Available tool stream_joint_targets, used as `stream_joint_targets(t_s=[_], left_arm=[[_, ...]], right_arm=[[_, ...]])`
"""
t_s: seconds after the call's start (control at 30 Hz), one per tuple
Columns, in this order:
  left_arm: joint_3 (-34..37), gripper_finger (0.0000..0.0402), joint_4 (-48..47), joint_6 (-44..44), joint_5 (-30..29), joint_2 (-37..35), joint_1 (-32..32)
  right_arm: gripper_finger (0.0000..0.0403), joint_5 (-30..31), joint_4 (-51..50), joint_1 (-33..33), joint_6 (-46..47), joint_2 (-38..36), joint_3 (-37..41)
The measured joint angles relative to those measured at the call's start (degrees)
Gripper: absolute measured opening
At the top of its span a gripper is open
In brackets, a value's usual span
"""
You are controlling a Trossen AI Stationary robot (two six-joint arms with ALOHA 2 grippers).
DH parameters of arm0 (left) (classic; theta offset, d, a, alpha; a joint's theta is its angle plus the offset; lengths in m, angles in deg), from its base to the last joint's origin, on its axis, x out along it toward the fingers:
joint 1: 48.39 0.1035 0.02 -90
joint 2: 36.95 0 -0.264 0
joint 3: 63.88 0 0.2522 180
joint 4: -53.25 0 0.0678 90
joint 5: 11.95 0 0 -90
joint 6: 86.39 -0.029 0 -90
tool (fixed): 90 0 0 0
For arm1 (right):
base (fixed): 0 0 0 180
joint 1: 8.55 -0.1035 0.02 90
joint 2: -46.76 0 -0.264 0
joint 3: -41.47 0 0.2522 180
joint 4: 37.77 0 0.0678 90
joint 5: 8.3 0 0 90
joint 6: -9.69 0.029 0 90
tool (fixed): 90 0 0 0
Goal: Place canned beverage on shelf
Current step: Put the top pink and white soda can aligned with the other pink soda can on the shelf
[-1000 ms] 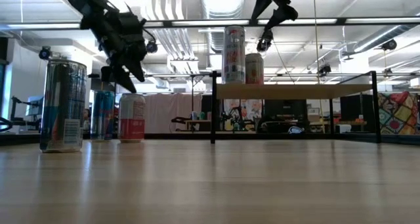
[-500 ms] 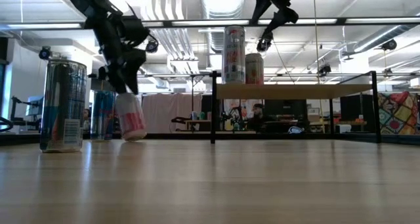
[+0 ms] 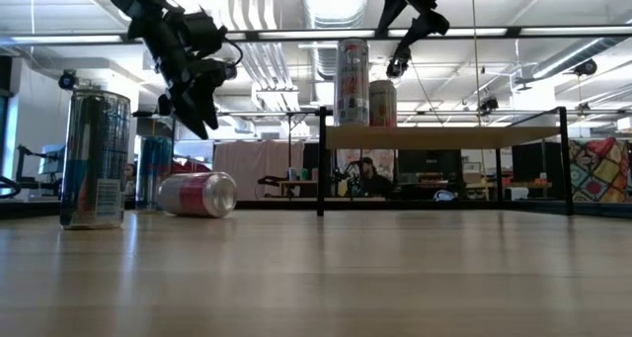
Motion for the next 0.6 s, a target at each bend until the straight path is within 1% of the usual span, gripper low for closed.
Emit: stream_joint_targets(t_s=[0.13,0.23,0.37,0.5,0.6], left_arm=[[0.87,0.0237,0.23,0.42,1.19,1.10,-1.79],[2.11,0.0237,0.18,0.62,2.52,2.41,-4.76],[4.64,0.0237,-0.95,0.46,2.67,3.63,-9.81],[7.46,0.0237,-1.60,1.49,2.74,3.07,-13.39],[8.06,0.0237,-4.75,-0.49,3.05,2.42,-14.85]], right_arm=[[0.0329,0.03,0.64,-0.02,0.78,-0.04,0.00],[0.0329,0.93,0.78,-0.38,1.48,-0.36,0.00],[0.0329,6.51,0.91,-2.43,1.86,-1.54,0.00],[0.0329,11.67,1.24,-5.58,2.94,-3.19,0.00],[0.0329,13.37,1.69,-7.74,3.54,-4.51,0.00]])
